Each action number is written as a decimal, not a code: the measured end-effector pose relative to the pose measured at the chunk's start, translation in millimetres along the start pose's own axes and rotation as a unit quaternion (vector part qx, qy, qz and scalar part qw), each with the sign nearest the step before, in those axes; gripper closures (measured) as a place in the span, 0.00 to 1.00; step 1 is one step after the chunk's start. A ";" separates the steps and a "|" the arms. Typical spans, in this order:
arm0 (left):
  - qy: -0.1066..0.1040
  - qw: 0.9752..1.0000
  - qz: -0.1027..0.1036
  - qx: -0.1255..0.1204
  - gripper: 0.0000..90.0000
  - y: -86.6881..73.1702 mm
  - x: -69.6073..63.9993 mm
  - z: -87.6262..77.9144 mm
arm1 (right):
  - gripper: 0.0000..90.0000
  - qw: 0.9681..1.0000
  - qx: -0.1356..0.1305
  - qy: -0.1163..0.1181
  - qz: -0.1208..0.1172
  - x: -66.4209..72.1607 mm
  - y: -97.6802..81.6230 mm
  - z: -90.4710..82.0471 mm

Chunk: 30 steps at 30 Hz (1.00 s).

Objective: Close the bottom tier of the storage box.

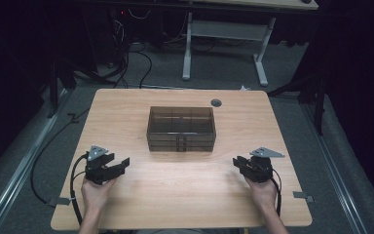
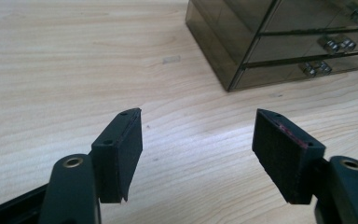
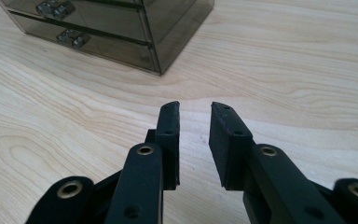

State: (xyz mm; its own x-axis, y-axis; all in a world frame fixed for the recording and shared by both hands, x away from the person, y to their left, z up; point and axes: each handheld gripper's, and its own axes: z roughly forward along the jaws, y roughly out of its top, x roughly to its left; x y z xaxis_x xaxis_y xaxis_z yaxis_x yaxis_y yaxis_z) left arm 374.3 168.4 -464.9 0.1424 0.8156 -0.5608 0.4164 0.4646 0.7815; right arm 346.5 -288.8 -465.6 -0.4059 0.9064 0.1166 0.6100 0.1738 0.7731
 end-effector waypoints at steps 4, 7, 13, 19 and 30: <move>0.007 1.000 -0.008 0.009 0.37 -6.3 6.7 -0.2 | 0.82 1.000 0.001 -0.003 0.006 -3.3 -3.6 -1.2; 0.012 1.000 -0.015 0.011 0.37 -9.7 11.8 -0.3 | 0.82 1.000 0.004 -0.007 0.010 -5.8 -6.7 -2.3; 0.022 1.000 -0.015 0.013 0.37 -13.8 20.1 -0.3 | 0.81 1.000 0.009 -0.019 0.018 -12.7 -13.1 -4.5; 0.033 0.999 -0.012 0.015 0.37 -18.8 23.6 3.3 | 0.80 0.999 0.012 -0.029 0.020 -16.7 -17.8 -5.1; 0.052 0.998 0.014 0.019 0.37 -29.1 29.0 9.3 | 0.77 0.999 0.014 -0.045 0.018 -23.1 -25.7 -4.0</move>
State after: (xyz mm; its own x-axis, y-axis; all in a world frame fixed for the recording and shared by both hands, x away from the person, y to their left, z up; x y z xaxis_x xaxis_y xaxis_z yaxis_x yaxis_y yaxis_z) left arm 374.7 175.3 -506.5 0.0618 0.8603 -0.5061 0.4472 0.4294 0.7846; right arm 337.5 -315.8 -485.6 -0.3219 0.9427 0.0872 0.6424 0.1498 0.7516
